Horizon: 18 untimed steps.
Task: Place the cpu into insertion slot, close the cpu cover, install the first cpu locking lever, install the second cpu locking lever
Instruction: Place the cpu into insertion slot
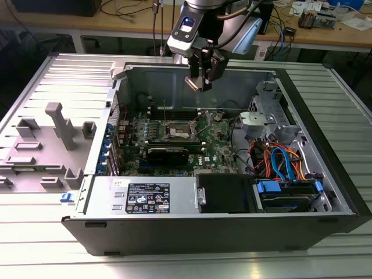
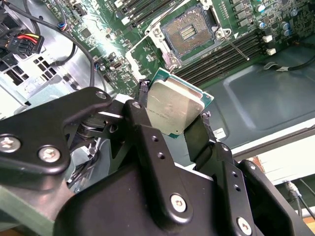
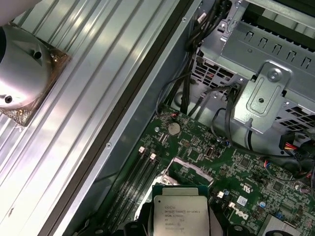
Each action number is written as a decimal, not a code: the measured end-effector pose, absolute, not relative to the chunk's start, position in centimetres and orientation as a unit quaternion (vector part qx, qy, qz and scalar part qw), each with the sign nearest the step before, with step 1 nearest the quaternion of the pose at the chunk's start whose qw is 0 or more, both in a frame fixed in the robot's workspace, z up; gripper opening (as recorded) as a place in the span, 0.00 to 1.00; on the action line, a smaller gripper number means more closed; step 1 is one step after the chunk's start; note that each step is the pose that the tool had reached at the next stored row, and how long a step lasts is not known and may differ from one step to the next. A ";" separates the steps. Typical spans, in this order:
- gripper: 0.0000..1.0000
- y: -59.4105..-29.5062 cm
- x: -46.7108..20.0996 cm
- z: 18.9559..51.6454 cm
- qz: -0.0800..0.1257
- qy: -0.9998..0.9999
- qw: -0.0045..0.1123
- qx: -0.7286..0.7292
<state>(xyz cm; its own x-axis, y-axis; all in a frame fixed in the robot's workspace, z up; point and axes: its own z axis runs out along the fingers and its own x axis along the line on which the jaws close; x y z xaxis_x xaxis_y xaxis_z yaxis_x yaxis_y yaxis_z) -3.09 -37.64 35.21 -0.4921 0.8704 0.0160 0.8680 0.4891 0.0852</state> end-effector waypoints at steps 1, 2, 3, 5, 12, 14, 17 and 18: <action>0.55 -37.6 -3.1 35.2 0.041 0.862 0.015 0.505; 0.55 -37.6 -3.1 35.2 0.041 0.861 0.015 0.507; 0.55 -37.6 -3.1 35.2 0.041 0.860 0.015 0.509; 0.55 -37.6 -3.1 35.2 0.041 0.856 0.015 0.515; 0.55 -37.7 -3.1 35.0 0.039 0.816 0.018 0.577; 0.55 -37.7 -3.1 34.9 0.039 0.806 0.019 0.590; 0.55 -37.7 -3.1 34.9 0.039 0.806 0.019 0.590; 0.55 -37.7 -3.1 34.9 0.039 0.806 0.019 0.590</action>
